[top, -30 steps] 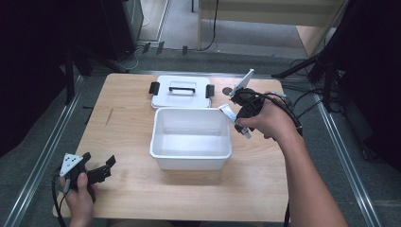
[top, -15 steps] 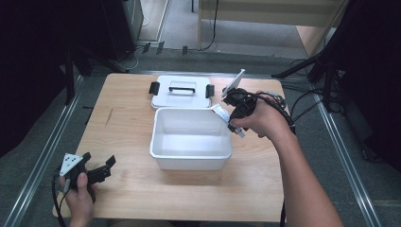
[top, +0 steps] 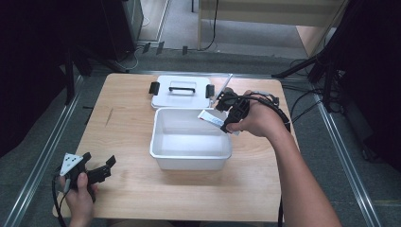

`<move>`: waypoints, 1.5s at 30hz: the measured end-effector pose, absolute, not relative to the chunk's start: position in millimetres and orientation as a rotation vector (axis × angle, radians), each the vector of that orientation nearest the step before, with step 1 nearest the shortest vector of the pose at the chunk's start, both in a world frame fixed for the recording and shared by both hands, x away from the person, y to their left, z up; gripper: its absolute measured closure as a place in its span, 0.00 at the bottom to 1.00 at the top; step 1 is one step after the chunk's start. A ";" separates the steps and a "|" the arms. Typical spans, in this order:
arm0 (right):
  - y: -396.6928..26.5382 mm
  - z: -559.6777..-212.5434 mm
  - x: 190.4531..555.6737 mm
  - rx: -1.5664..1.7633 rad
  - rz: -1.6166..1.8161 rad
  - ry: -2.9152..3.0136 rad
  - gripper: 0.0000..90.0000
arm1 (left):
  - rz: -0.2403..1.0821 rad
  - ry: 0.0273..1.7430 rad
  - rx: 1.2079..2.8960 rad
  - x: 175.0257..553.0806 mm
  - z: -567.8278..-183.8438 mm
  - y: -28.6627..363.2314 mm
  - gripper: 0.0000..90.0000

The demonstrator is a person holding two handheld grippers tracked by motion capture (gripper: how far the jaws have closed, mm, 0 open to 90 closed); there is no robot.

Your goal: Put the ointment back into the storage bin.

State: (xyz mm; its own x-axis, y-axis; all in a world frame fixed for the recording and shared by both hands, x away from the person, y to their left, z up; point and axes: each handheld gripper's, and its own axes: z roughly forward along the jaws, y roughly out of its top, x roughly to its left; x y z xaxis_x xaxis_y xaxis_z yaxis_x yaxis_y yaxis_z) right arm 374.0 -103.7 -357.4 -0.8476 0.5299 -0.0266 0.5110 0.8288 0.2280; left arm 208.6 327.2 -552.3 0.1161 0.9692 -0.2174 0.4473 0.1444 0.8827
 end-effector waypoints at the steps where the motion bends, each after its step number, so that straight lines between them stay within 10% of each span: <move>1: -103.7 -357.4 374.0 0.833 0.326 2.919 0.80 | 0.699 1.480 1.451 208.6 -552.3 327.2 0.00; 45: -68.3 -416.1 372.0 0.401 0.226 3.094 0.81 | 0.695 1.480 1.456 208.6 -552.3 327.4 0.00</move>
State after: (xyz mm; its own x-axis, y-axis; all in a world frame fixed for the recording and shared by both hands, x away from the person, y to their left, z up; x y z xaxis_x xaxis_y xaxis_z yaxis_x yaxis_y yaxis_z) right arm 372.0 -68.3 -416.1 -0.9670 0.2547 0.0051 0.2528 0.9567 0.1447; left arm 208.6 327.4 -552.3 0.1188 0.9689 -0.2172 0.4516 0.1421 0.8808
